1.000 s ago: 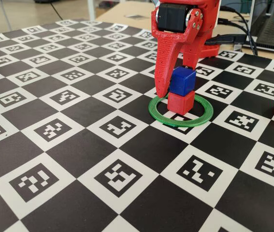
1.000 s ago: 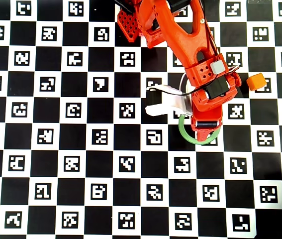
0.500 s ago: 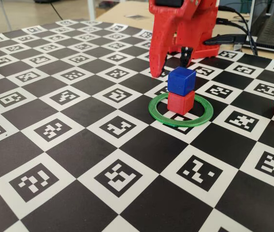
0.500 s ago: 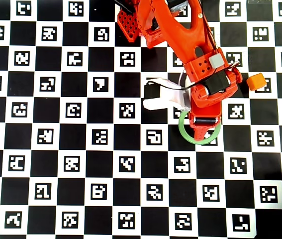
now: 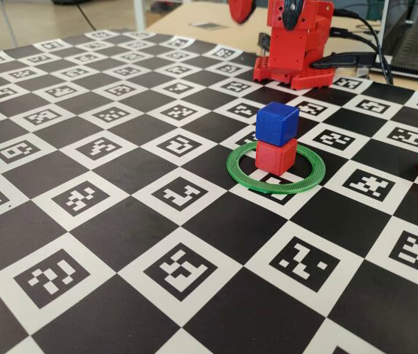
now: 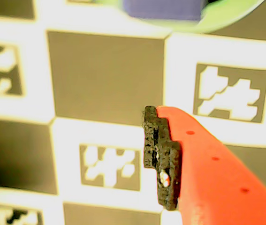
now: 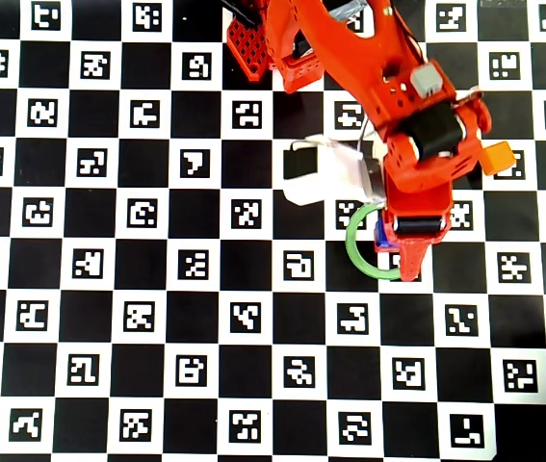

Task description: Grab the red cube then put it in the green circle then put the blue cube on top and finally the orange cube on top

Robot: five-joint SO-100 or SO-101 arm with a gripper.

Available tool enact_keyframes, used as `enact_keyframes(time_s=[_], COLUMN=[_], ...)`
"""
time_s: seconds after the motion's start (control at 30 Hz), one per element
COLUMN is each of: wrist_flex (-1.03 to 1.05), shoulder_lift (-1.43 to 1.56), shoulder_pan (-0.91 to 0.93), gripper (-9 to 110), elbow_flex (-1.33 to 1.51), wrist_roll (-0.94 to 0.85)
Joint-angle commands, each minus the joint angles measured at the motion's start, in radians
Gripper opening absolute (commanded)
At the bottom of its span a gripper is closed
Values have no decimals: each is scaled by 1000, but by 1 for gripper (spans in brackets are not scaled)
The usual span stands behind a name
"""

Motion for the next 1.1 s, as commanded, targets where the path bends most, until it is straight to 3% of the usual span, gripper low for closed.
enact_keyframes(time_s=[0.0,0.17,0.7,1.07], wrist_flex=[21,64,21,-213], shoulder_lift=[80,40,-230,-130], shoulder_pan=[-35,-94,-489,-676], gripper=[38,38,38,39], elbow_flex=[-75,-84,-319,-25], wrist_roll=[-11,21,373,515])
